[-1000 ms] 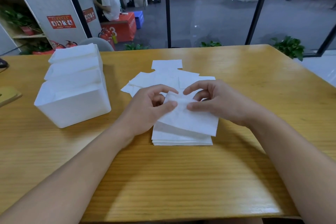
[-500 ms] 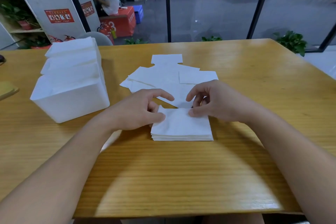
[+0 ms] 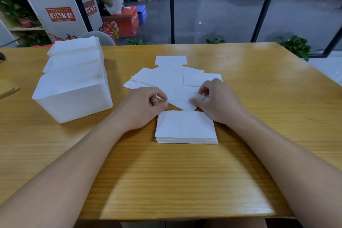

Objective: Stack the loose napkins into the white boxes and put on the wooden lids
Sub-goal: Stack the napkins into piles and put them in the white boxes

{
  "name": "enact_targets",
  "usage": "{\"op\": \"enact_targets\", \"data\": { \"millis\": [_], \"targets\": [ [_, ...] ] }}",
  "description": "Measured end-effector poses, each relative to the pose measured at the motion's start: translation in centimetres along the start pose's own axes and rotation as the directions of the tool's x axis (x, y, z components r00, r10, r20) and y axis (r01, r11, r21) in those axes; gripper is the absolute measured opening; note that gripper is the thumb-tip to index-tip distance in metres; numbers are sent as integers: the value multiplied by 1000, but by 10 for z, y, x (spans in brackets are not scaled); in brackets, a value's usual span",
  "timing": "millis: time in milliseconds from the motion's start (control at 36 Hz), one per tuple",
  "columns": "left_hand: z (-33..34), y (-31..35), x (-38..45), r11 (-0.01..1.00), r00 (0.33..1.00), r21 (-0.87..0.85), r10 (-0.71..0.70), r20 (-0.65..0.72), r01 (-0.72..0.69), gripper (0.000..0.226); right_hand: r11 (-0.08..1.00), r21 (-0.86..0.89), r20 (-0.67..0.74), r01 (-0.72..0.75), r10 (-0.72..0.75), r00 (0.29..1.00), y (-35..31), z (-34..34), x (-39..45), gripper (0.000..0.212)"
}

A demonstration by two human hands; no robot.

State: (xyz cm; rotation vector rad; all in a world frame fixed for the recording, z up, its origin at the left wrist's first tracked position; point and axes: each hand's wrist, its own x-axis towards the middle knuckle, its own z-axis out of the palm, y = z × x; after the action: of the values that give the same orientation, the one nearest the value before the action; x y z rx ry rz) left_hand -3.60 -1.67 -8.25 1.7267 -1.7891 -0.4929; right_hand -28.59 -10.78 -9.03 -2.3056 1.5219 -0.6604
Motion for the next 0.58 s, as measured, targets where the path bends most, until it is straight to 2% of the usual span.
{"op": "enact_targets", "data": {
  "millis": [167,222,278,361,417,472,528,583],
  "targets": [
    [1,1,0,1000,1000,30,2,22,-2,5,996,93,49,-2,-2,999,-1,0,2,16],
    [2,3,-1,1000,1000,13,9,-24,-9,4,985,171,37,10,-16,999,-3,-2,0,12],
    [1,4,1,999,991,-38,23,-132,-28,6,971,234,0,59,-61,998,-4,-7,-1,9],
    [-3,3,4,995,962,-82,28,-270,-52,33,934,318,-51,164,-156,986,-6,-16,-5,10],
    [-6,2,5,995,964,-98,-5,-265,-22,62,910,352,-67,220,-211,975,-6,-19,-8,12],
    [-7,0,5,989,974,-148,-36,-222,3,77,894,362,-84,263,-249,965,-5,-21,-10,13],
    [-6,-2,5,976,982,-218,-29,-187,-12,68,889,367,-95,274,-258,962,-4,-22,-11,15],
    [-6,-2,4,975,979,-216,4,-203,-49,42,887,378,-81,264,-253,964,-4,-24,-13,17]
  ]
}}
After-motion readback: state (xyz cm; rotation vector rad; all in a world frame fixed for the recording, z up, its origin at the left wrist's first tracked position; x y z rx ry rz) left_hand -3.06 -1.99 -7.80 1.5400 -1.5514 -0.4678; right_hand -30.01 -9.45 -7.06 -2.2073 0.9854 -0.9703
